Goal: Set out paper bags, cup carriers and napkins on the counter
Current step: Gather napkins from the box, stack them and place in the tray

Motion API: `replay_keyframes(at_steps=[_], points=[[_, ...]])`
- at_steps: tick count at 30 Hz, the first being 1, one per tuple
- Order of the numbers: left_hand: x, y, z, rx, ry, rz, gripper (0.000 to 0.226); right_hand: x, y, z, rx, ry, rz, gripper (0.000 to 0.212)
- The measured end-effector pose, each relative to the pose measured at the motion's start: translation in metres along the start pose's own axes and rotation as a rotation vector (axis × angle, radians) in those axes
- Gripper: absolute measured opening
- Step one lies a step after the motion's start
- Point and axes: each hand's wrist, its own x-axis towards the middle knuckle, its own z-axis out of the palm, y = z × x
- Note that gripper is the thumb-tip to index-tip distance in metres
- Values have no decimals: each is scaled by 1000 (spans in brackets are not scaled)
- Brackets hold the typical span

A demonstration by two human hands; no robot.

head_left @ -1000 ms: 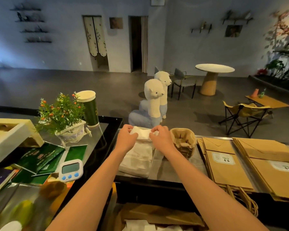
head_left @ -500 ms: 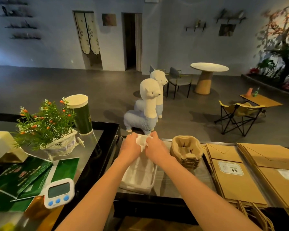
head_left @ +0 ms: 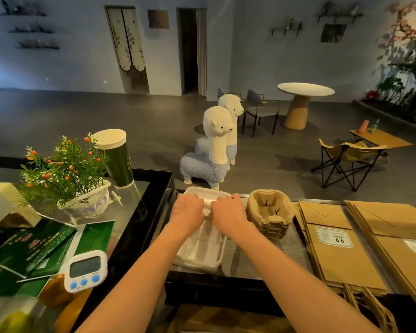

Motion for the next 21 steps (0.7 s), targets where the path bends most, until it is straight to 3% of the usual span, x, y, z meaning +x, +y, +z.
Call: replay_keyframes(at_steps=[5,9,11,17,21], points=[[-7,5,-12,-121,-93,-52,28,-6,0,-3,64,-30,5,24],[-21,7,-23,-440,-87,-163,41,-17,2,-16,235,47,62,28],[-33,10,-26,-594,-14,-205,37,-28,3,-21,402,115,135,35],[-81,36,-39,-973,280,-229,17,-75,2,-21,1025,261,337,23],[-119,56,-45,-1207,354,-231,27,-113,0,-17,1325,324,359,18]])
